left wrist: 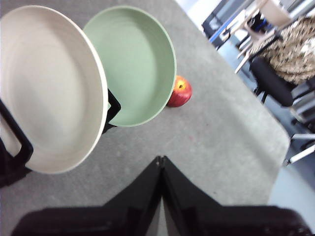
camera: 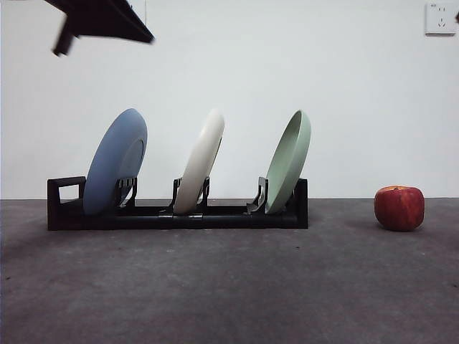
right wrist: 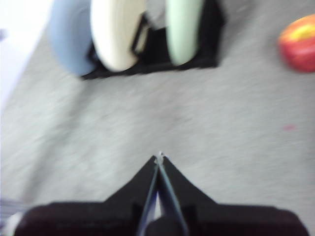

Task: Take the yellow plate from the plate rack,put the plate on the table,take the apple from the table,put the apple in the plate

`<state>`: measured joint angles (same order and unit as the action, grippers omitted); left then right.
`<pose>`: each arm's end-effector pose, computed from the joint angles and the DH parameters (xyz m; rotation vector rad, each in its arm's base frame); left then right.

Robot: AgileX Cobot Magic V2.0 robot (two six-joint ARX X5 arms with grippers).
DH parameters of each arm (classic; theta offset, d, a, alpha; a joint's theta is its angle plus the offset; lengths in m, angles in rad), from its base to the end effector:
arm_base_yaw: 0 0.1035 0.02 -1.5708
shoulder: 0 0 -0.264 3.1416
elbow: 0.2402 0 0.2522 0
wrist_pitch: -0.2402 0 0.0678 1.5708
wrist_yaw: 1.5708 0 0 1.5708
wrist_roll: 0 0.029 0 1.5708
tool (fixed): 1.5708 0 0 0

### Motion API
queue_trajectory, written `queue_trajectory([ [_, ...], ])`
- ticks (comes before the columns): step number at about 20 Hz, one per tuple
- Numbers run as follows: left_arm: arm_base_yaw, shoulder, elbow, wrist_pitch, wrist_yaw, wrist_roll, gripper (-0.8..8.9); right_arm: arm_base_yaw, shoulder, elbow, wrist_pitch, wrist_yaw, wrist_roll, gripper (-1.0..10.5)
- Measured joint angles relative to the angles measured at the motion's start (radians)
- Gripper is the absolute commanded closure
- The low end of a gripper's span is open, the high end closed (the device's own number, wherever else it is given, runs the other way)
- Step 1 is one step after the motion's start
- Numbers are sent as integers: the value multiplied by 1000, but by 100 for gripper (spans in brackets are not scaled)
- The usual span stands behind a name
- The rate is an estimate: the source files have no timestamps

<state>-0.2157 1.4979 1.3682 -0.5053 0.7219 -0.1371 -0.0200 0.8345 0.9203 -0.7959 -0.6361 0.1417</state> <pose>0.3119 -0.0880 0.3415 -0.2876 0.6996 -0.8615 0.1510 0.0142 0.3205 0.3642 0.7252 0.5418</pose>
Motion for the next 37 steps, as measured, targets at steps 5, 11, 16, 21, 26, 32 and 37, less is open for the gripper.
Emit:
queue_trajectory([
  [5, -91, 170, 209, -96, -173, 94, 807, 0, 13, 0, -24, -45, 0, 947],
  [11, -161, 311, 369, -158, -347, 156, 360, 0, 13, 0, -45, -45, -39, 947],
  [16, -186, 362, 369, -143, -380, 164, 299, 0, 13, 2, -48, -45, -53, 947],
  [21, -186, 414, 369, -115, -379, 174, 308, 0, 14, 2, -72, -45, -56, 947],
  [26, -198, 451, 369, -83, -380, 200, 453, 0, 13, 2, -79, -44, -56, 947],
  [32, -207, 451, 369, -58, -379, 217, 826, 0, 13, 2, -108, -44, -56, 947],
  [37, -206, 451, 369, -55, -369, 220, 824, 0, 13, 2, -140, -44, -58, 947],
])
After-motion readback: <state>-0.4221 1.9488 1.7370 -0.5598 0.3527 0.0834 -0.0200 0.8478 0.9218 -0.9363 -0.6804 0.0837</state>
